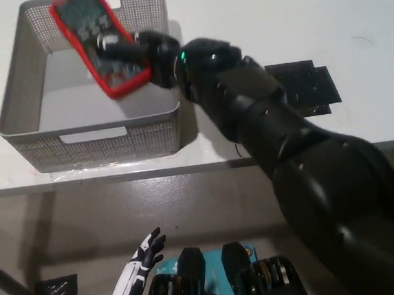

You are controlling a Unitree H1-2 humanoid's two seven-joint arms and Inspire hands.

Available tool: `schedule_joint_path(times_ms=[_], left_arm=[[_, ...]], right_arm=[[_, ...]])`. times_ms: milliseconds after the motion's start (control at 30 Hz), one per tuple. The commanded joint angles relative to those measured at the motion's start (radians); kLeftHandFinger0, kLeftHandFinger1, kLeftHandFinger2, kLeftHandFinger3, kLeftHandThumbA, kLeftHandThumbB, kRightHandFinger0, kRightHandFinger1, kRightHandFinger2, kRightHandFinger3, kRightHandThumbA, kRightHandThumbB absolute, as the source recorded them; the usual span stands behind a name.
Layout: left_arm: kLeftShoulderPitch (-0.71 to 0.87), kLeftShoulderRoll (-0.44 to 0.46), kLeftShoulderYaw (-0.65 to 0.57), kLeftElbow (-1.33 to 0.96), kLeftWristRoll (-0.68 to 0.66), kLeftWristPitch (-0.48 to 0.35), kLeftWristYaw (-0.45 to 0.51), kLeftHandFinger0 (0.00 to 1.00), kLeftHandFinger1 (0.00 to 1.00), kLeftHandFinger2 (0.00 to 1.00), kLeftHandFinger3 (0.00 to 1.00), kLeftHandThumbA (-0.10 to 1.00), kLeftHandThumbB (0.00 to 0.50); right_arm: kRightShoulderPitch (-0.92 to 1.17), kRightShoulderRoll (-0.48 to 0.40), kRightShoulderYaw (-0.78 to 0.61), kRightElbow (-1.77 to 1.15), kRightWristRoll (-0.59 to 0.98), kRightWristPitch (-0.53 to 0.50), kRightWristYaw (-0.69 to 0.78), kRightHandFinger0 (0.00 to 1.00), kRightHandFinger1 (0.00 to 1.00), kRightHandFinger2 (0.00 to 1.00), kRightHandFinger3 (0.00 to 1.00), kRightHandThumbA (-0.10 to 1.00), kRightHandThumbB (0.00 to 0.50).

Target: Use the right hand to pick up a multimeter on the right side and put it into a container on the left side

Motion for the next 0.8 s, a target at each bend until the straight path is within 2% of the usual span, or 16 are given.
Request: schedule_joint_path(times_ms=[0, 33, 67, 100, 133, 167, 200, 233, 267, 300, 333, 400, 433, 567, 600, 767], left_arm=[[-0.012, 0.021, -0.033, -0.032, 0.043, -0.058, -0.026, 1.0, 1.0, 1.0, 1.0, 1.0, 0.5], [-0.014, 0.02, -0.035, -0.036, 0.048, -0.05, -0.024, 1.0, 1.0, 1.0, 1.0, 1.0, 0.493], [-0.017, 0.019, -0.04, -0.039, 0.052, -0.042, -0.022, 1.0, 1.0, 1.0, 1.0, 1.0, 0.488], [-0.018, 0.019, -0.042, -0.039, 0.053, -0.04, -0.022, 1.0, 1.0, 1.0, 1.0, 1.0, 0.489], [-0.02, 0.019, -0.046, -0.04, 0.059, -0.036, -0.018, 1.0, 1.0, 1.0, 1.0, 1.0, 0.498], [-0.021, 0.018, -0.049, -0.039, 0.063, -0.035, -0.017, 1.0, 1.0, 1.0, 1.0, 1.0, 0.5], [-0.021, 0.02, -0.052, -0.041, 0.064, -0.028, -0.019, 1.0, 1.0, 1.0, 1.0, 1.0, 0.5], [-0.019, 0.018, -0.053, -0.048, 0.06, -0.018, -0.02, 1.0, 1.0, 1.0, 1.0, 1.0, 0.5], [-0.018, 0.018, -0.057, -0.049, 0.064, -0.015, -0.021, 1.0, 1.0, 1.0, 1.0, 1.0, 0.5], [-0.016, 0.02, -0.061, -0.054, 0.068, -0.01, -0.023, 1.0, 1.0, 1.0, 1.0, 1.0, 0.5], [-0.016, 0.02, -0.063, -0.056, 0.071, -0.007, -0.023, 1.0, 1.0, 1.0, 1.0, 1.0, 0.5], [-0.017, 0.023, -0.066, -0.06, 0.074, 0.002, -0.027, 1.0, 1.0, 1.0, 1.0, 1.0, 0.5], [-0.018, 0.022, -0.067, -0.06, 0.073, 0.006, -0.027, 1.0, 1.0, 1.0, 1.0, 1.0, 0.5], [-0.018, 0.019, -0.066, -0.065, 0.056, 0.015, -0.03, 1.0, 1.0, 1.0, 1.0, 1.0, 0.5], [-0.016, 0.018, -0.067, -0.065, 0.057, 0.012, -0.029, 1.0, 1.0, 1.0, 1.0, 1.0, 0.5], [-0.018, 0.017, -0.072, -0.055, 0.057, 0.002, -0.034, 1.0, 1.0, 1.0, 1.0, 1.0, 0.5]], right_arm=[[-0.046, -0.025, 0.223, -0.028, -0.243, -0.193, -0.123, 0.07, 0.64, 0.99, 1.0, -0.1, 0.157], [-0.041, -0.029, 0.238, -0.026, -0.241, -0.194, -0.131, 0.13, 0.69, 1.0, 1.0, -0.1, 0.164], [-0.031, -0.036, 0.261, -0.025, -0.245, -0.214, -0.144, 0.21, 0.75, 1.0, 0.92, -0.1, 0.188], [-0.03, -0.039, 0.268, -0.025, -0.241, -0.217, -0.147, 0.21, 0.75, 1.0, 0.89, -0.1, 0.192], [-0.023, -0.045, 0.289, -0.028, -0.245, -0.229, -0.164, 0.36, 0.9, 1.0, 0.99, -0.1, 0.19], [-0.019, -0.049, 0.297, -0.029, -0.243, -0.232, -0.168, 0.43, 0.85, 0.98, 0.81, -0.1, 0.188], [-0.02, -0.053, 0.306, -0.03, -0.243, -0.228, -0.165, 0.56, 0.85, 0.96, 0.95, -0.01, 0.186], [-0.022, -0.056, 0.301, -0.03, -0.227, -0.225, -0.146, 0.46, 0.73, 0.97, 1.0, 0.16, 0.213], [-0.02, -0.062, 0.285, -0.031, -0.202, -0.222, -0.104, 0.5, 0.83, 1.0, 1.0, 0.27, 0.265], [-0.017, -0.069, 0.284, -0.035, -0.194, -0.226, -0.053, 0.7, 1.0, 1.0, 1.0, 0.51, 0.327], [-0.017, -0.076, 0.294, -0.036, -0.202, -0.228, -0.005, 1.0, 1.0, 1.0, 1.0, 0.69, 0.385], [-0.021, -0.089, 0.312, -0.038, -0.213, -0.219, 0.065, 1.0, 1.0, 1.0, 1.0, 0.85, 0.46], [-0.018, -0.093, 0.319, -0.045, -0.22, -0.23, 0.067, 1.0, 1.0, 1.0, 1.0, 0.9, 0.479], [-0.017, -0.102, 0.323, -0.063, -0.228, -0.273, 0.057, 1.0, 1.0, 1.0, 1.0, 0.97, 0.486], [-0.02, -0.102, 0.313, -0.066, -0.221, -0.281, 0.041, 1.0, 1.0, 1.0, 1.0, 0.97, 0.499], [-0.032, -0.111, 0.242, -0.087, -0.158, -0.329, 0.052, 1.0, 1.0, 1.0, 1.0, 0.98, 0.5]])
